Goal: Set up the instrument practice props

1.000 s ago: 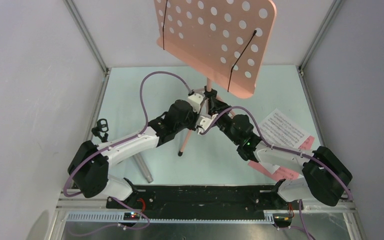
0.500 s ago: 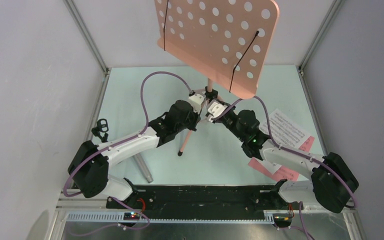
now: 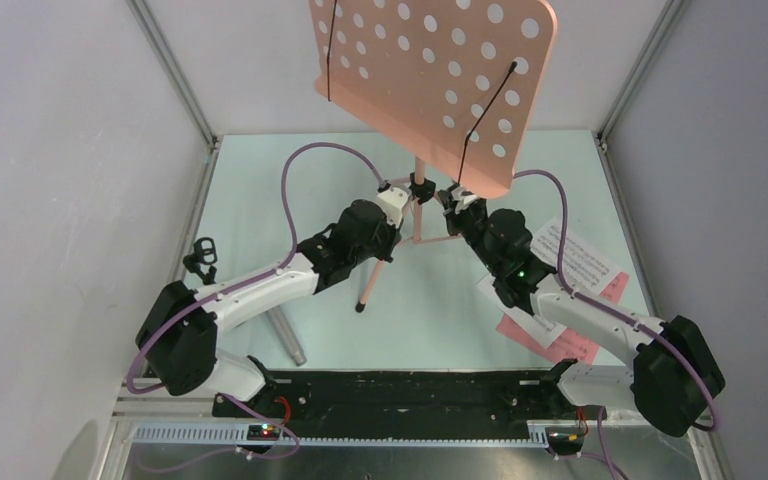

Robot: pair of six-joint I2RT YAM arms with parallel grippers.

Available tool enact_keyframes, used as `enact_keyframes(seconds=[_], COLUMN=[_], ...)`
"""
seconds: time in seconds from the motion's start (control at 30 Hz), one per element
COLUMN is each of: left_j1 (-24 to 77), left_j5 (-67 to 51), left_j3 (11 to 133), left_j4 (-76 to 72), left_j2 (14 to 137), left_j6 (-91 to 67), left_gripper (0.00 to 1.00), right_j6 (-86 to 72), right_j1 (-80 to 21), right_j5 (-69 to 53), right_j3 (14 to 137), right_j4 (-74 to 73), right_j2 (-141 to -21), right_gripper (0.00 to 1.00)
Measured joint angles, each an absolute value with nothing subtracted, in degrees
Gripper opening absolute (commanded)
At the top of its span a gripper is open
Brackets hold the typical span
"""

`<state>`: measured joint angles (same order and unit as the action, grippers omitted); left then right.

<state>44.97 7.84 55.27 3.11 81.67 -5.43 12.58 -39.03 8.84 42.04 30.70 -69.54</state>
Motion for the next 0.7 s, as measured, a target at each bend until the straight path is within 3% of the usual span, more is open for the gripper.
enact_keyframes(seconds=[0.17, 0.23, 0.33, 0.53, 0.63, 0.7], left_j1=[45.0, 45.0, 45.0, 44.9, 44.8, 44.8], left_j5=[7.9, 8.0, 8.1, 9.4, 10.2, 10.4], left_j3=[55.3, 55.4, 55.6, 55.6, 55.6, 55.6], left_j4=[3.2, 3.4, 3.9, 8.0, 10.4, 11.2], left_j2=[81.7, 81.7, 81.7, 81.5, 81.3, 81.0], left_j6=[-5.5, -5.5, -5.5, -4.5, -4.5, -4.6], left_gripper=[0.00, 0.06, 0.23, 0.55, 0.66, 0.66], right_j6=[12.5, 13.2, 14.2, 16.4, 17.0, 17.0], right_j1=[-40.2, -40.4, -40.5, -41.2, -41.8, -42.0], right_j5=[9.8, 10.3, 11.6, 13.0, 13.1, 13.3], right_j3=[42.1, 42.1, 42.1, 38.5, 35.8, 34.8], right_j4=[30.4, 30.4, 30.5, 30.9, 30.1, 28.9], right_j2=[-69.5, -69.5, -69.5, -67.2, -65.3, -63.8], right_gripper=[0.20, 0.31, 0.42, 0.52, 0.55, 0.55])
